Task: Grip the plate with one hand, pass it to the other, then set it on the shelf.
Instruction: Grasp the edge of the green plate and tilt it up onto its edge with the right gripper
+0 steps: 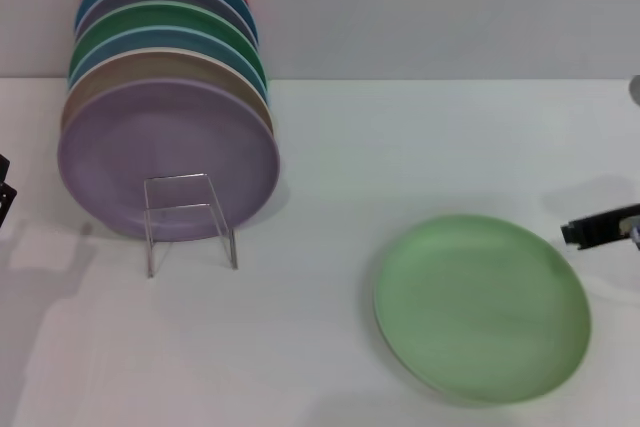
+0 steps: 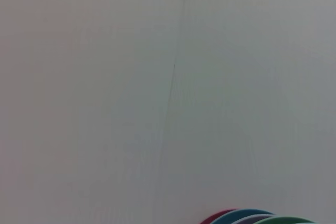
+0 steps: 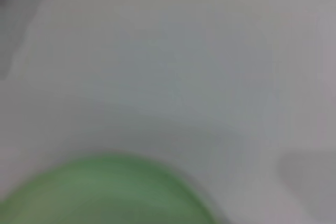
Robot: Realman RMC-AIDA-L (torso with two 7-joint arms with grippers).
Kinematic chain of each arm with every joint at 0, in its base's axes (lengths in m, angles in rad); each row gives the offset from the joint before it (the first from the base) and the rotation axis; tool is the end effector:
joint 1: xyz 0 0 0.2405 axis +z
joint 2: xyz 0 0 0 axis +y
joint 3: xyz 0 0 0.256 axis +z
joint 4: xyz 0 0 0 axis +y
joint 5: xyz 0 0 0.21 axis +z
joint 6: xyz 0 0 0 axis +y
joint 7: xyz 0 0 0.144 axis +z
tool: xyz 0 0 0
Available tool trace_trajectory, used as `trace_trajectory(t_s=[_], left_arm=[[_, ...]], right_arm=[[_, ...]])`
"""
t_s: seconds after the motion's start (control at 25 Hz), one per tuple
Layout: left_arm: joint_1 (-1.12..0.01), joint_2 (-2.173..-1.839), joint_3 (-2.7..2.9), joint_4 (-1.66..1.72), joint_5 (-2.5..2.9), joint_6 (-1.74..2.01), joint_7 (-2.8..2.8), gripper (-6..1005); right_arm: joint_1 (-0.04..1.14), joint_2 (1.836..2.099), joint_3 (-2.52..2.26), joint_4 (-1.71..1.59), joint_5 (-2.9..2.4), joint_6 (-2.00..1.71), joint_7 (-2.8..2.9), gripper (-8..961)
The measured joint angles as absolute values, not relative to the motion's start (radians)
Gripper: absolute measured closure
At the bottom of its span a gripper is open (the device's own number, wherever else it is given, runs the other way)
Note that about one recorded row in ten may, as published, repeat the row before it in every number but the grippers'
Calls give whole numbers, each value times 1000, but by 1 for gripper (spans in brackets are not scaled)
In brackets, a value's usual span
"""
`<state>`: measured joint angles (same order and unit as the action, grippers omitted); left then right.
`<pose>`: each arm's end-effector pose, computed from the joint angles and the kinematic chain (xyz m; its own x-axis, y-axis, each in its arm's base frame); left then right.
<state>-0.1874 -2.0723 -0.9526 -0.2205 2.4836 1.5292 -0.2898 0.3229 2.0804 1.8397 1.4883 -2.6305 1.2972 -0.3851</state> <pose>-0.3377 0.2472 0.0105 0.5600 -0.2480 0.7905 0.7809 -0.1609 -0.6036 0.2491 0.3444 0.0450 0.5485 -0.8116 -0.2009 -0.7201 -0.3365 -0.6068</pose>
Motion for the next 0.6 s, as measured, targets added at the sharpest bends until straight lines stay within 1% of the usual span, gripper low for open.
trace_trajectory(t_s=[0.24,0.6], left_arm=[[-188,-2072,-953,-221,2484,1530,-290,158],[-184,-2071,-953,-218,2483,1532,-290,158]], right_arm=[[273,2081,1776,1561,-2617,1211,-380,950],[333,2075,1788,1516,-2636,1295,-335,954]])
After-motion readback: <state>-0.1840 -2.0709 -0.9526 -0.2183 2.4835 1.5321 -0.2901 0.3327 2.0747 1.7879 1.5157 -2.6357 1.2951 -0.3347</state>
